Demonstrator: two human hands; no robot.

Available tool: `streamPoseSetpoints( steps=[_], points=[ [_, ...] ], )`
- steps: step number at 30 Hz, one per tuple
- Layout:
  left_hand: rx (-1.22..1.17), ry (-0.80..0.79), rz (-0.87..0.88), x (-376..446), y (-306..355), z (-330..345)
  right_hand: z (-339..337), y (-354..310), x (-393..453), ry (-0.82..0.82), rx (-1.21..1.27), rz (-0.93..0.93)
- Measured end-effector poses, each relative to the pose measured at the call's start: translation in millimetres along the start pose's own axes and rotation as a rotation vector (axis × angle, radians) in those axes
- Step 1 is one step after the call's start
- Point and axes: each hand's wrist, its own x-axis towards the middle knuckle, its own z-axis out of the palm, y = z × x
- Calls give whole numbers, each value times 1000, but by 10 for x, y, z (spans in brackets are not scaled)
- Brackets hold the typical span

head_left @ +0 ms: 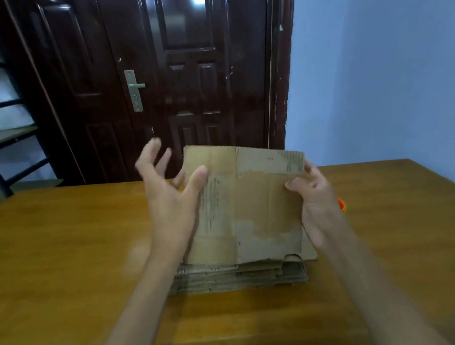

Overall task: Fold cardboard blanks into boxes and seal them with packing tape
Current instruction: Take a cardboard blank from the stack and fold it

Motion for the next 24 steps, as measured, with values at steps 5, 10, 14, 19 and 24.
streamPoseSetpoints(
  steps=[5, 10, 14, 19, 24],
  points=[
    [158, -276, -331, -873, -123, -187, -69, 112, -517, 40, -149, -116],
    [117, -392, -369, -1070, -377, -308, -206, 317, -775, -182, -218, 22],
    [89, -402, -412, -1097, -520, -324, -174, 435, -855, -155, -286, -12],
    [149, -448, -371, -1019, -619, -322, -132, 551, -869, -58, -290, -81],
    [176, -452, -376, -1017, -772, -312, -149, 747, -925, 1, -295, -143]
  ],
)
